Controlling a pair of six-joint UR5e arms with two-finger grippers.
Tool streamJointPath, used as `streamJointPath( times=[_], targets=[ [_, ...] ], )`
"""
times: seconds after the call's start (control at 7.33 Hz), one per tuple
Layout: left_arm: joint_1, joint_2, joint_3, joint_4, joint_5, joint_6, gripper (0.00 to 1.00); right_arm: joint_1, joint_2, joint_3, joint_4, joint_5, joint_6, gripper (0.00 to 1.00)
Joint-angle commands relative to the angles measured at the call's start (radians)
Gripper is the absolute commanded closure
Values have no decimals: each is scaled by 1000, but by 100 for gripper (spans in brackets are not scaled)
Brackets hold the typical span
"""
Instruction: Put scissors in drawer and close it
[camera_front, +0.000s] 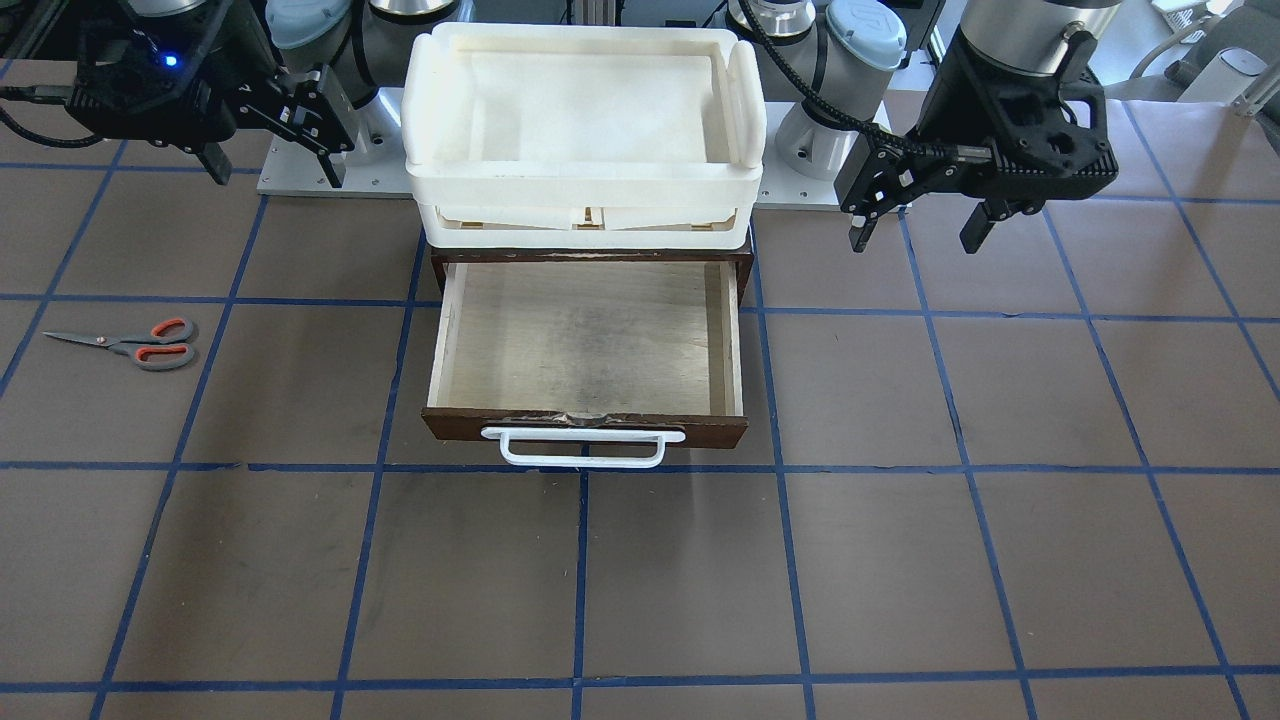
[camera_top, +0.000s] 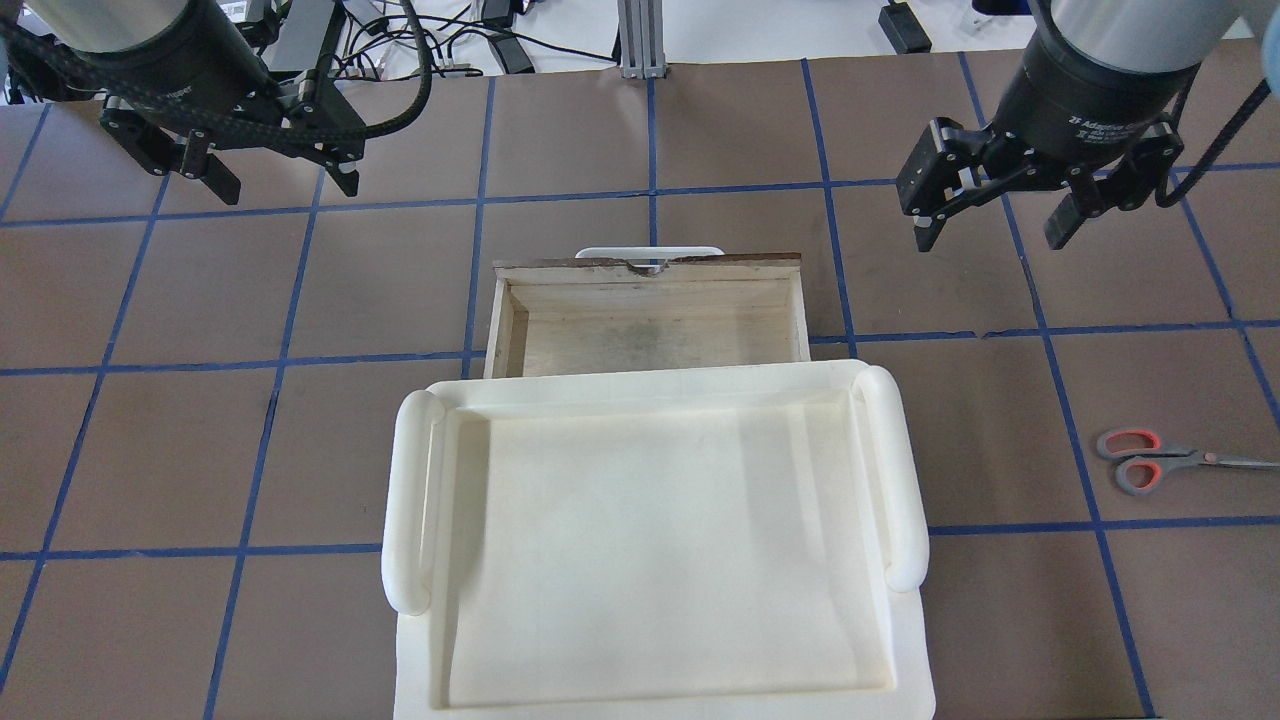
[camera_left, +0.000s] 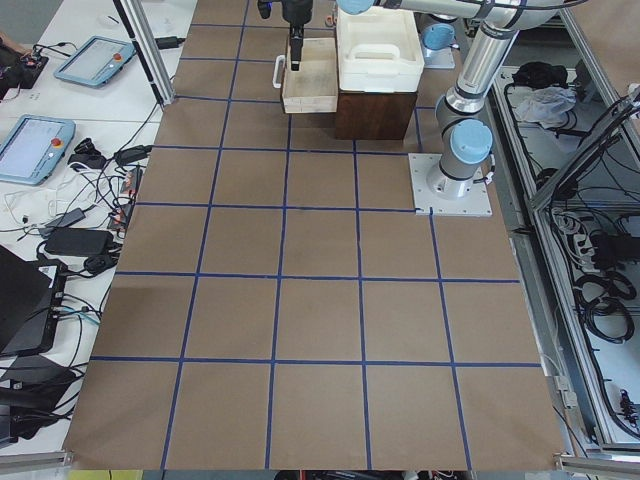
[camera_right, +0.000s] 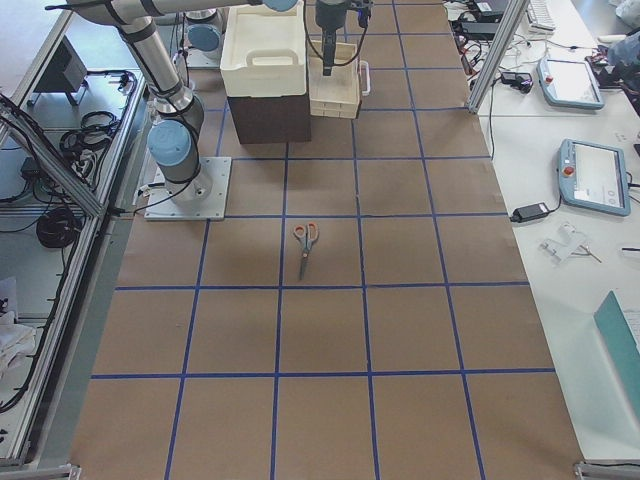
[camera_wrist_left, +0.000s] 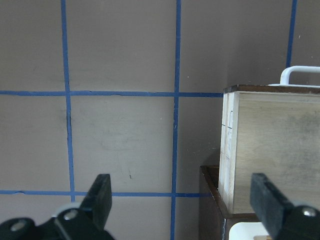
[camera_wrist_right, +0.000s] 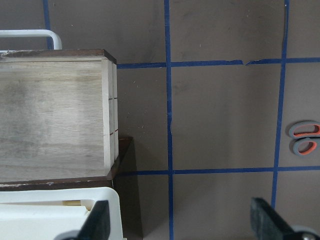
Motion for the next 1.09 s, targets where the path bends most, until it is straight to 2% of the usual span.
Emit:
streamJointPath(
  times=[0.0,0.68,0.95],
  targets=[
    [0,-2,0,-1,1,1,0,-2,0,0,0,0,-16,0],
    [0,-5,0,1,-3,1,0,-5,1,3,8,8,-52,0],
    [-2,-8,0,1,-4,1,0,-8,8,5,6,2,-142,0]
  ],
)
